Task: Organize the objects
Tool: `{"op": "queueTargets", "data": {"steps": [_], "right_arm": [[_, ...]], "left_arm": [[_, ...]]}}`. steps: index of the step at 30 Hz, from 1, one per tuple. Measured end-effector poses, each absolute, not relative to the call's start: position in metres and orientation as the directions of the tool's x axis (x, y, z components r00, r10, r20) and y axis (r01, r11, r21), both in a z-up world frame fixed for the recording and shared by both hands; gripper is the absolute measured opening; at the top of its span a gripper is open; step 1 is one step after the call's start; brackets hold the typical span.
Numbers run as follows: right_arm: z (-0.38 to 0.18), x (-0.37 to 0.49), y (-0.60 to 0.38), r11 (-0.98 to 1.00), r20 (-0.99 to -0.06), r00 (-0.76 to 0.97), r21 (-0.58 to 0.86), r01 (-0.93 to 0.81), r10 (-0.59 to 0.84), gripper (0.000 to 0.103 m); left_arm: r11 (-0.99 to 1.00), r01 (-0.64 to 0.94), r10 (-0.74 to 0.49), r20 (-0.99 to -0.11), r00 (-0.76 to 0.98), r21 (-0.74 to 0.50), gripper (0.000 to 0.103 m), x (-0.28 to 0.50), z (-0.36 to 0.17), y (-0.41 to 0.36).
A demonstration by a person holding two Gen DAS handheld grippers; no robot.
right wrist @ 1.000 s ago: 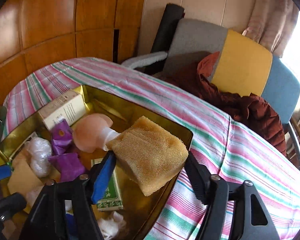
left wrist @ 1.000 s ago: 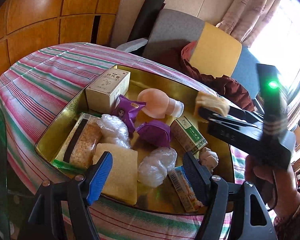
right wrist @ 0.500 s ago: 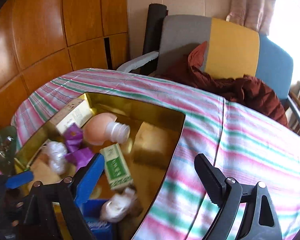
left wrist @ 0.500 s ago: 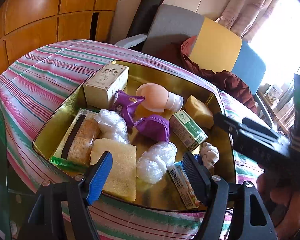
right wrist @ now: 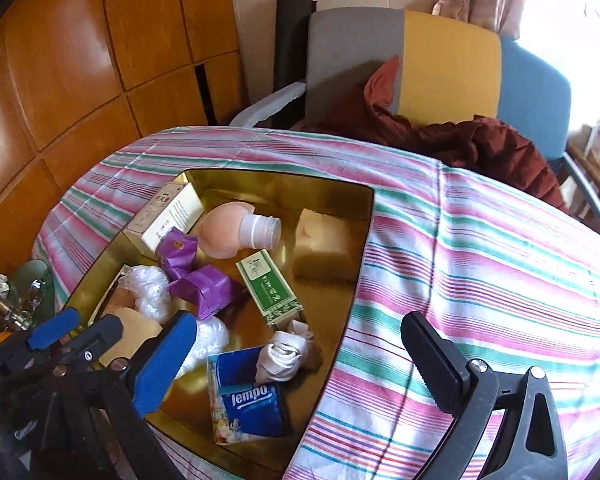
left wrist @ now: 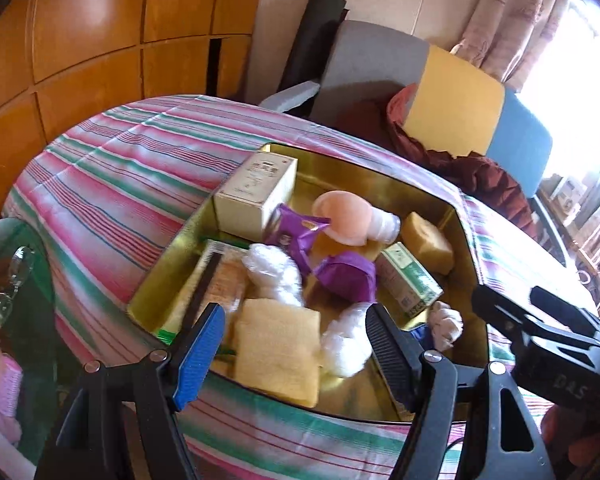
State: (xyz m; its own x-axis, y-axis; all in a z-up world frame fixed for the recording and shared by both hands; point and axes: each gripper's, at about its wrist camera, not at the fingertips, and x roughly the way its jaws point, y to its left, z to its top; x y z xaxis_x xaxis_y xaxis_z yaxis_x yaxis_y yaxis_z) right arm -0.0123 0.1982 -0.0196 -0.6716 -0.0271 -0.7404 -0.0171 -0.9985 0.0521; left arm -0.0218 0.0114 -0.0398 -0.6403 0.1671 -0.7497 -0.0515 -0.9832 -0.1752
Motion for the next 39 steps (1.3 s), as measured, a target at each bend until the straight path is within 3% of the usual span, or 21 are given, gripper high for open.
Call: {"op": "queueTargets", "data": {"steps": [11,22,39], "right_arm": [[-0.007,-0.003,0.194,-0.995,-0.732,-0.678,0.001,-0.099,0.067,0.103],[-0.004,0.000,0.196,-0.982,-0.733,-0.665,-0.016,-0.189,0.140,0.103],[-0.005,0.002,0.191,-0.984,-0.733,-0.669,-0.006,-0.181,0.128,0.103]], "left_arm": [[-1.000,0.002,0.013,-0.691,-0.723,-0.020,0.074,-0.007,-0.023,0.013],[-1.000,0.022,-0.012,-0.702,-0.712,-0.005,0.074,-0.007,-0.017,0.010],[-0.997,0.063,-0.068,-0.714,-0.697,0.034,0.071,-0.009,-0.020,0.008]]}}
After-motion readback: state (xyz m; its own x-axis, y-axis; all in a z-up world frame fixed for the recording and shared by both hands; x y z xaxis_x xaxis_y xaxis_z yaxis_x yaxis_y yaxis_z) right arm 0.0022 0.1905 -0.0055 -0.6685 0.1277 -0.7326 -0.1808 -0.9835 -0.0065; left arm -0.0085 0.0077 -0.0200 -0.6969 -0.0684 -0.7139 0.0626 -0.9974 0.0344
